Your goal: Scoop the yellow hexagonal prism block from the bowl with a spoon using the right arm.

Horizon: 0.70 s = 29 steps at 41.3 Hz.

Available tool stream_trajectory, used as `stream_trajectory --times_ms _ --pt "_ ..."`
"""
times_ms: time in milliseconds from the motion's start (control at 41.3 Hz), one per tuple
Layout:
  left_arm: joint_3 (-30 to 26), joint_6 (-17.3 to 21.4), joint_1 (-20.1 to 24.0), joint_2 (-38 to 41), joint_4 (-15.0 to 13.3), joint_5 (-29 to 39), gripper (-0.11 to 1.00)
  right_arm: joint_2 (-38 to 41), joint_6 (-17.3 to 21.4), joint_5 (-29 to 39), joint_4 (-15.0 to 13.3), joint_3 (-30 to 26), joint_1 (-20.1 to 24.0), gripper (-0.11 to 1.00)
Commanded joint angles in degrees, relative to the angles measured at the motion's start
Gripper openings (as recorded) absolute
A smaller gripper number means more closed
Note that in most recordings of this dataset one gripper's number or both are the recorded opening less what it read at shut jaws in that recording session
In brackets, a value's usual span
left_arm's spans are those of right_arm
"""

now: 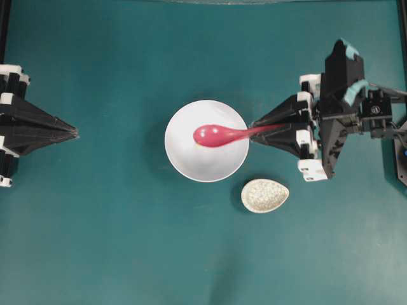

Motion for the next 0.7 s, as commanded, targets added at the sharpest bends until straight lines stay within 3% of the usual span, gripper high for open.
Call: stream_trajectory --times_ms 0,267,679 --pt "-1.4 -0.1 -0.1 0.2 0.2 -0.3 0.07 -0.2 0.3 0.0 0.3 -1.7 0.0 0.25" --pt "-1.4 -0.1 -0.1 0.2 0.2 0.4 0.07 1.7 1.0 1.9 0.4 -3.2 -0.1 0.25" --pt "-1.4 -0.1 -0.1 0.2 0.2 0.7 0.07 6.2 1.0 18.7 0.2 -8.3 -3.3 0.25"
